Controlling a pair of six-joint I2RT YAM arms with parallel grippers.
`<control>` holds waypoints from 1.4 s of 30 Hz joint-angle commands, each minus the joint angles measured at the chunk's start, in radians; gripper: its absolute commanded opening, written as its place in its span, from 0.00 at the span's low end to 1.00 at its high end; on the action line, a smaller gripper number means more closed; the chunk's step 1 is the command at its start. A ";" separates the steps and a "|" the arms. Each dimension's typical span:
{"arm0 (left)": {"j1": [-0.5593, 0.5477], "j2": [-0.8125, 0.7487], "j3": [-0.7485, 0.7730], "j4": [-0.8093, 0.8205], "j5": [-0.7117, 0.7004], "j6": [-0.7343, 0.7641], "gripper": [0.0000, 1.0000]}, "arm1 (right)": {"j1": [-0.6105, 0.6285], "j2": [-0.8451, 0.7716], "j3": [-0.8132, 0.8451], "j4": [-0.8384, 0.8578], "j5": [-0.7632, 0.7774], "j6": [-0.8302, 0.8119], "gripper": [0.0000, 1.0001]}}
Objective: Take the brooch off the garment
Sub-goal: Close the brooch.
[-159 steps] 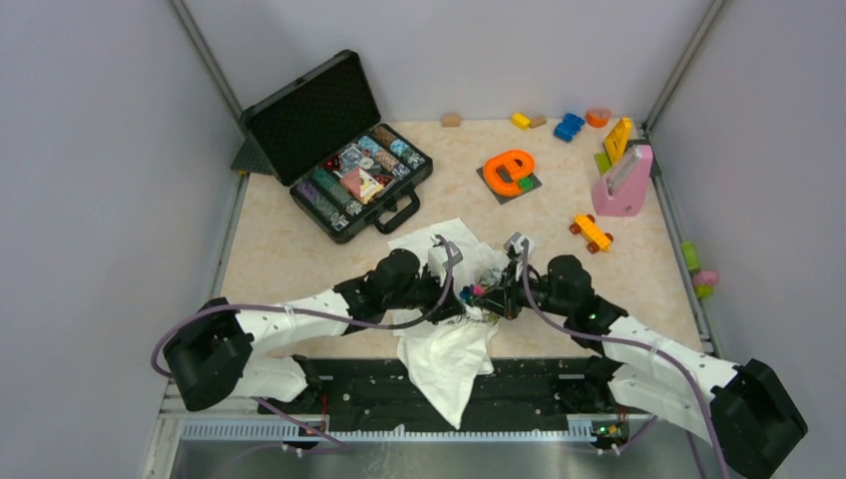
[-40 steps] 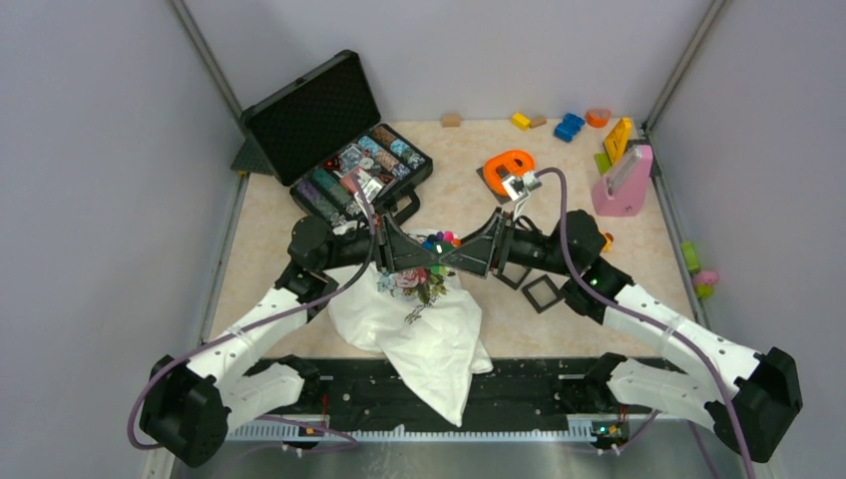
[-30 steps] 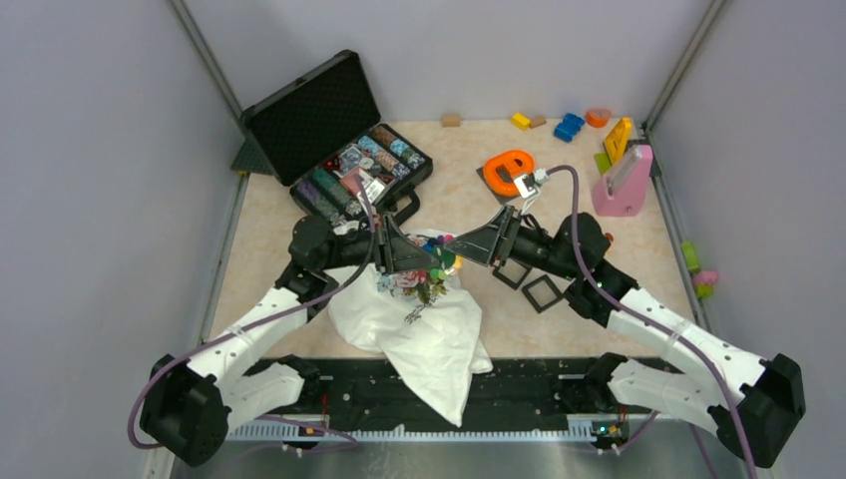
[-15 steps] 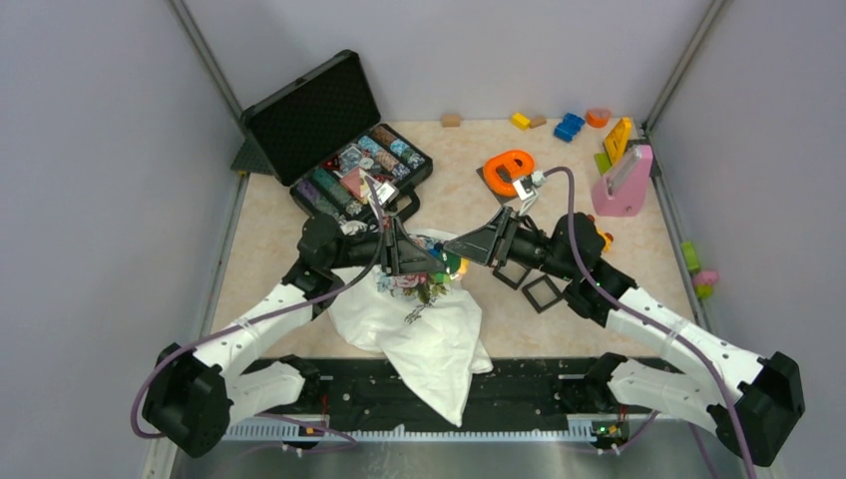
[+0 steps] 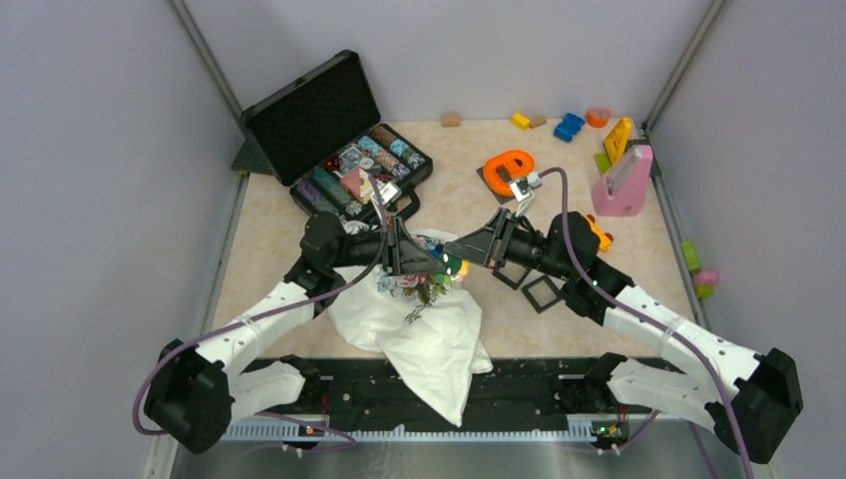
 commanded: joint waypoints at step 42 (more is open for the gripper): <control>-0.006 -0.014 0.028 0.021 -0.020 0.020 0.00 | 0.000 -0.073 0.004 -0.062 0.028 -0.050 0.23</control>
